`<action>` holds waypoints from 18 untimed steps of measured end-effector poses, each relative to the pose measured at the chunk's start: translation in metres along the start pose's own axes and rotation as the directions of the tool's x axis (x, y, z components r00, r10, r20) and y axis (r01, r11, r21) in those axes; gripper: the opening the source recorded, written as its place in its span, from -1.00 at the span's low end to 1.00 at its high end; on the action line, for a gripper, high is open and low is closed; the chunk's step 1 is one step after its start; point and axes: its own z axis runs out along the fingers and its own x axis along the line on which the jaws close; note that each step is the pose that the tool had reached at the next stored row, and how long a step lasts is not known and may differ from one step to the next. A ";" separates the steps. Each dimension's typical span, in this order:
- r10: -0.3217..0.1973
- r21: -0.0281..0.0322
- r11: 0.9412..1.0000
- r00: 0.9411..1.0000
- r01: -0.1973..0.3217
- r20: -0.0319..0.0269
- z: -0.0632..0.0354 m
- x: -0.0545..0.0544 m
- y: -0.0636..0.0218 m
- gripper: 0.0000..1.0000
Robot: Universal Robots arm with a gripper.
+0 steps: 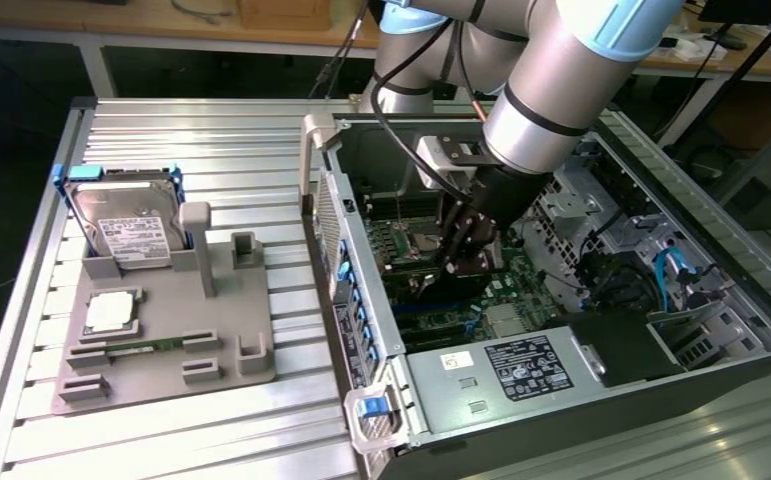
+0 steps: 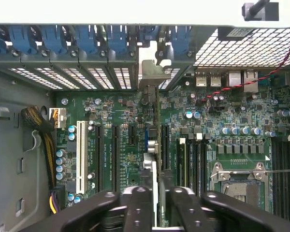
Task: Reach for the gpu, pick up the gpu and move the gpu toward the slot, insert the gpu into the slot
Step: 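Insert the gpu into the slot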
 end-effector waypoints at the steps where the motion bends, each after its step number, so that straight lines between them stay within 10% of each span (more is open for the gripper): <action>1: 0.000 0.000 1.000 1.000 0.000 0.000 0.0000 0.000 0.0000 -0.40; 6: 0.000 0.000 1.000 1.000 0.000 0.000 0.0000 0.000 0.0000 -0.04; 18: 0.000 0.000 1.000 1.000 0.000 0.000 0.0160 0.000 -0.0017 -0.04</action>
